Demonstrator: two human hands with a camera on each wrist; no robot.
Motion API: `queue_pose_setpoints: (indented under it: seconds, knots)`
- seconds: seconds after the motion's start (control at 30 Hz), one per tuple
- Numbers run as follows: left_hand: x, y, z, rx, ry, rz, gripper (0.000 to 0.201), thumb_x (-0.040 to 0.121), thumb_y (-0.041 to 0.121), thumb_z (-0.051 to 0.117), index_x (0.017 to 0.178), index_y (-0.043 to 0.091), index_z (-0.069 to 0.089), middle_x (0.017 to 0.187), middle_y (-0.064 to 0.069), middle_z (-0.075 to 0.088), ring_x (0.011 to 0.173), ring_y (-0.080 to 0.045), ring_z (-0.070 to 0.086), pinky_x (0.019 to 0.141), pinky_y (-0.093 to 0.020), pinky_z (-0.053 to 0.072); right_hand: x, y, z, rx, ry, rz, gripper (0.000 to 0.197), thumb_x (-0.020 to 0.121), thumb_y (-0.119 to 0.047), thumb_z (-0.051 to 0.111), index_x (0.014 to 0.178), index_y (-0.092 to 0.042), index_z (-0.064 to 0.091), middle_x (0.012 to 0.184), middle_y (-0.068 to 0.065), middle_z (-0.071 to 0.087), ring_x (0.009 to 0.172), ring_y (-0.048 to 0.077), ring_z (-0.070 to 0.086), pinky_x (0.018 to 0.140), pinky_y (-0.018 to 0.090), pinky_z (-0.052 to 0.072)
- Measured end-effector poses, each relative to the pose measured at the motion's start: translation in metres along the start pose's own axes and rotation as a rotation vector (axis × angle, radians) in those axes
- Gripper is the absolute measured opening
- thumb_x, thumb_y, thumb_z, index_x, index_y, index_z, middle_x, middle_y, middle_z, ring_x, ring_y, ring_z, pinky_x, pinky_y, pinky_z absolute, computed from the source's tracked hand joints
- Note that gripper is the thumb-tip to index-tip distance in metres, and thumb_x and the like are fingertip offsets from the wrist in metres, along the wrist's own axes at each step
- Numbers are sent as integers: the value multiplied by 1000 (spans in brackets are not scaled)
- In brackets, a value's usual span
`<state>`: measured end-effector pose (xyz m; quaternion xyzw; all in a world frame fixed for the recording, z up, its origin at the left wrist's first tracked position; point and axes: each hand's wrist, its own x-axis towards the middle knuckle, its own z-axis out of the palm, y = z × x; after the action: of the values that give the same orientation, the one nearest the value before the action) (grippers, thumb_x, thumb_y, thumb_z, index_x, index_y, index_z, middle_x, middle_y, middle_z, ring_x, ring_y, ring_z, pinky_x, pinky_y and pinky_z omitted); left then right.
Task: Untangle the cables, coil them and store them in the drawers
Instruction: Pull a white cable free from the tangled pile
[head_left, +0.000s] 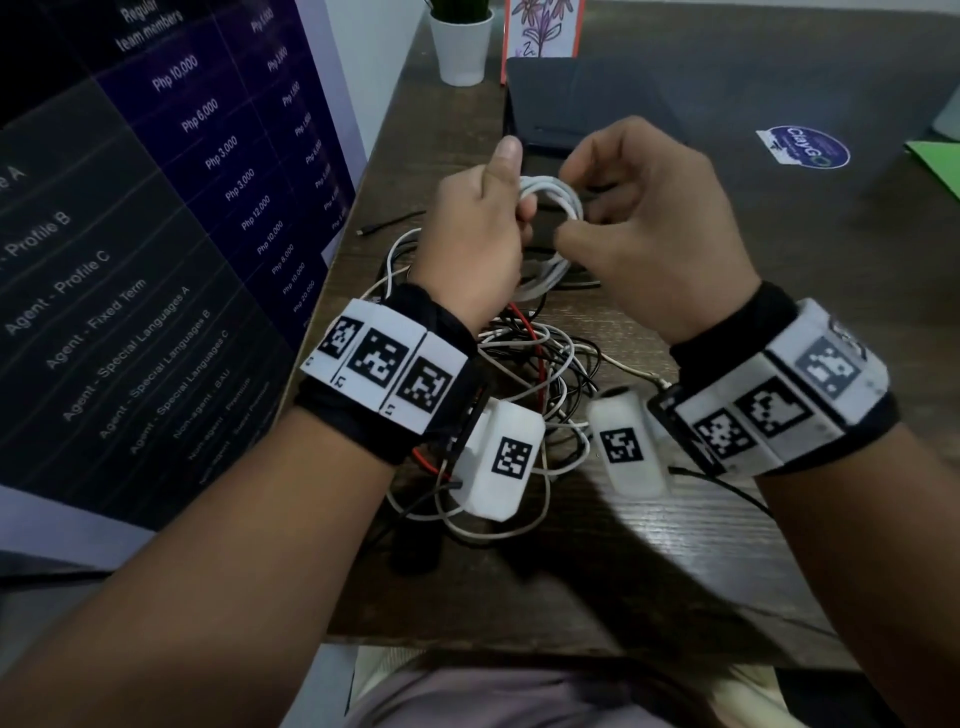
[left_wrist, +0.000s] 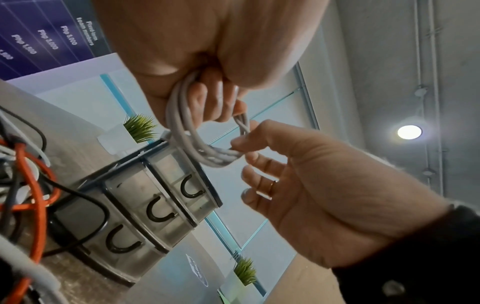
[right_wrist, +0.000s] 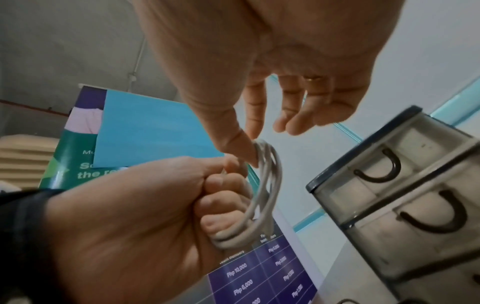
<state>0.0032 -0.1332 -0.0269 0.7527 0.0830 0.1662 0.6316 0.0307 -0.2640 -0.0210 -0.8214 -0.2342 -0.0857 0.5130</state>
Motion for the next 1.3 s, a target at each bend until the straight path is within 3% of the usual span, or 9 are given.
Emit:
queue_pose_setpoints:
  seconds: [0.17,0.23,0.3,0.5,0.63,0.73,0.93,1.1,1.3]
  knots:
    - [-3,-2,0,115,-11,95,47,106,38,35,65,21,49,54,9,46,50,-10,44,58,-36,42,0,0,-3,-145,86,-41,16,71,-19,73,84,-26,68,69,-6,65,59,8,59,60,26,50]
    - [-4,-2,-1,149,-27,112,45,106,37,35,66,21,47,57,7,44,48,-5,42,55,-27,39,-1,-2,-5,-135,81,-40,13,72,-19,72,84,-24,72,67,-7,69,62,10,67,65,29,58]
    - [-4,-2,-3,225,-44,147,43,107,36,34,68,21,46,60,9,44,46,1,41,50,-15,33,1,-2,-9,-101,45,-10,17,70,-19,70,85,-25,75,69,-6,72,65,9,70,69,34,61]
    - [0,-5,-11,443,-23,242,40,106,39,34,74,21,49,60,12,45,53,3,44,53,-20,29,5,1,-23,-85,-143,30,23,79,-4,73,95,-20,77,74,-1,75,65,17,73,63,34,60]
    - [5,-5,-16,280,77,210,46,106,38,36,63,24,48,53,9,42,47,-2,38,52,-26,30,9,7,-27,-165,-42,1,12,79,-19,79,86,-28,74,72,-12,71,61,-5,65,65,13,48]
    - [4,-3,-15,9,43,28,47,106,37,38,62,19,47,47,10,38,39,-7,31,43,-23,26,9,9,-23,-252,7,-50,13,80,-23,78,90,-31,74,72,-20,65,61,-11,60,65,3,39]
    - [0,3,-7,-535,-111,-309,46,106,35,38,63,18,41,45,8,29,34,-5,18,33,-17,15,4,20,-4,42,58,-44,15,84,-11,74,90,-24,75,84,-5,75,79,11,72,80,34,60]
    - [2,1,-3,-614,-109,-365,48,106,37,37,62,17,42,44,8,30,33,-4,19,33,-18,16,-2,17,4,306,-41,80,12,93,-5,64,93,-16,68,88,11,76,85,30,73,76,38,61]
    - [-2,4,1,-481,-39,-227,46,107,34,35,66,15,43,55,1,35,38,-8,24,39,-21,17,-1,19,3,386,-64,85,12,95,-5,60,93,-16,63,90,15,73,79,23,73,71,33,58]
